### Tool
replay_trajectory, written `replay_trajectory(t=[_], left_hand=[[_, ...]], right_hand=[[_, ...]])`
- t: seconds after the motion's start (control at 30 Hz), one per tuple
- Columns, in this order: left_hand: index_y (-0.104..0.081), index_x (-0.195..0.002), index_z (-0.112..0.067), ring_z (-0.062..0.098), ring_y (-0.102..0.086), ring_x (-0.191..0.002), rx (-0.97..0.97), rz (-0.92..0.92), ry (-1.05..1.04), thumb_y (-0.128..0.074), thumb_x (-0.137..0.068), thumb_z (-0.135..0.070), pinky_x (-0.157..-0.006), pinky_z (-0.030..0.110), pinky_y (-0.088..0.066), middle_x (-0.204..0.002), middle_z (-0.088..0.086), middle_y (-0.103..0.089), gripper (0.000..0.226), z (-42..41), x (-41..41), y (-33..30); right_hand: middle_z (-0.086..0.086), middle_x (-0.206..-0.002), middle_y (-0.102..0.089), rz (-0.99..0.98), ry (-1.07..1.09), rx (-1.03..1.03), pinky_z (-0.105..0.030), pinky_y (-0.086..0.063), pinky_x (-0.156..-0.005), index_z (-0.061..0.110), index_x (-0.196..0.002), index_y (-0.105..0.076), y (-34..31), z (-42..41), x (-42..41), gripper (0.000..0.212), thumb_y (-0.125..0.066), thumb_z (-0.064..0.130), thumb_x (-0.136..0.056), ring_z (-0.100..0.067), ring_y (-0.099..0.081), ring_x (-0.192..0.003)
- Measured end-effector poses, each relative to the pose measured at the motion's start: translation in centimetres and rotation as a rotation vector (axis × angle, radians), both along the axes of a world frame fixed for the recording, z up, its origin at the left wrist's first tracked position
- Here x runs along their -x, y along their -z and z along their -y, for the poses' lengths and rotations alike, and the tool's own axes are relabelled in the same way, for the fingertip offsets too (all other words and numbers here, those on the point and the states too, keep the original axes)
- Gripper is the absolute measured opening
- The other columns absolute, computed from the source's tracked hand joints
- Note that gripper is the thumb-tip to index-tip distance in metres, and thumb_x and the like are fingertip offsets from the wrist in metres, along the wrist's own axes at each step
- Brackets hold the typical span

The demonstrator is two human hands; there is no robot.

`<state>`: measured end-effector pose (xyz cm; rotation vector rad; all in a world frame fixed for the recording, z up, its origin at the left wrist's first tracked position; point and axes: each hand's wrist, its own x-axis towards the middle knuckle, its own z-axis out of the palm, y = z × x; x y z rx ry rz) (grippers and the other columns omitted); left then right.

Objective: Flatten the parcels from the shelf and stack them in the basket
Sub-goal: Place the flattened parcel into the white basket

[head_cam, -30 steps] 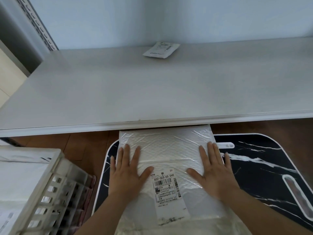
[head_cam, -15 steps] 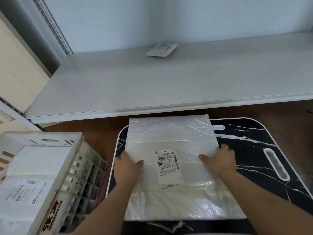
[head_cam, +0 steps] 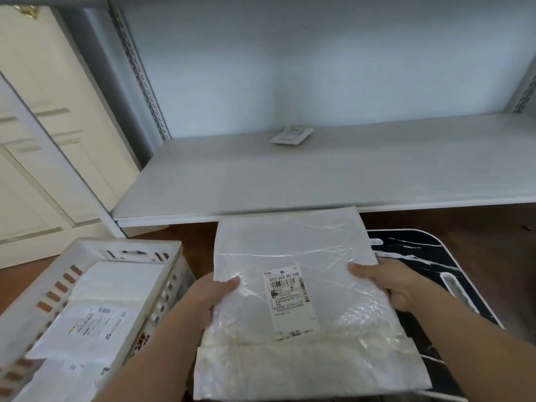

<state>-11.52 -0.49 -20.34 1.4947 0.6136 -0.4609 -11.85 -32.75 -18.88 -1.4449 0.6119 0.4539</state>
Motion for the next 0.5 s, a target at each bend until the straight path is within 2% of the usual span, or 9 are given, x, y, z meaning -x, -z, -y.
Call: replay_trajectory(t=[0.07, 0.13, 0.23, 0.37, 0.43, 0.5], left_hand=[[-0.061, -0.116, 0.002, 0.037, -0.068, -0.097, 0.0, 0.077, -0.011, -0.069, -0.084, -0.007, -0.091, 0.055, -0.051, -0.103, 0.022, -0.071, 0.034, -1.3, 0.9, -1.5], [-0.064, -0.109, -0.005, 0.034, -0.07, -0.094, 0.005, 0.176, -0.019, -0.068, -0.085, -0.008, -0.089, 0.053, -0.052, -0.1, 0.017, -0.073, 0.025, -2.6, 1.5, -3.3], [-0.063, -0.108, -0.007, 0.028, -0.071, -0.088, 0.054, 0.298, -0.007, -0.068, -0.084, -0.009, -0.083, 0.047, -0.056, -0.096, 0.012, -0.074, 0.024, -4.9, 1.9, -6.3], [-0.062, -0.113, -0.007, 0.027, -0.066, -0.099, 0.028, 0.371, -0.037, -0.073, -0.074, -0.014, -0.1, 0.049, -0.046, -0.101, 0.009, -0.073, 0.04, -9.0, 1.9, -9.2], [-0.061, -0.118, -0.004, 0.03, -0.063, -0.105, -0.097, 0.386, -0.049, -0.074, -0.077, -0.017, -0.103, 0.049, -0.043, -0.106, 0.012, -0.071, 0.045, -11.2, 1.6, -10.1], [-0.063, -0.116, -0.004, 0.027, -0.063, -0.093, -0.325, 0.425, -0.067, -0.072, -0.085, -0.024, -0.091, 0.041, -0.049, -0.104, 0.017, -0.069, 0.038, -13.3, 1.3, -10.8]], right_hand=[[-0.021, -0.094, -0.073, 0.024, -0.08, -0.04, -0.047, -0.056, -0.074, -0.001, -0.104, -0.064, -1.3, -1.2, 0.4, 0.033, -0.077, 0.001, -0.074, -0.037, -0.07, -0.086], [-0.021, -0.095, -0.073, 0.07, -0.146, -0.044, -0.045, -0.056, -0.075, -0.001, -0.105, -0.065, -2.7, -2.6, 0.4, 0.039, -0.079, 0.001, -0.068, -0.036, -0.07, -0.089], [-0.019, -0.092, -0.074, 0.165, -0.173, -0.023, -0.041, -0.057, -0.068, -0.001, -0.103, -0.066, -4.5, -5.2, -0.1, 0.042, -0.08, 0.002, -0.063, -0.034, -0.071, -0.084], [-0.017, -0.089, -0.074, 0.275, -0.204, -0.02, -0.039, -0.057, -0.068, 0.0, -0.101, -0.067, -6.2, -8.9, -1.3, 0.034, -0.078, 0.0, -0.068, -0.03, -0.073, -0.077], [-0.017, -0.091, -0.074, 0.331, -0.23, 0.001, -0.04, -0.056, -0.073, 0.0, -0.102, -0.067, -6.7, -11.0, -2.1, 0.033, -0.078, 0.002, -0.07, -0.031, -0.072, -0.081], [-0.017, -0.093, -0.074, 0.399, -0.249, 0.048, -0.04, -0.055, -0.079, 0.001, -0.101, -0.067, -7.1, -13.6, -3.1, 0.03, -0.078, 0.004, -0.073, -0.032, -0.071, -0.085]])
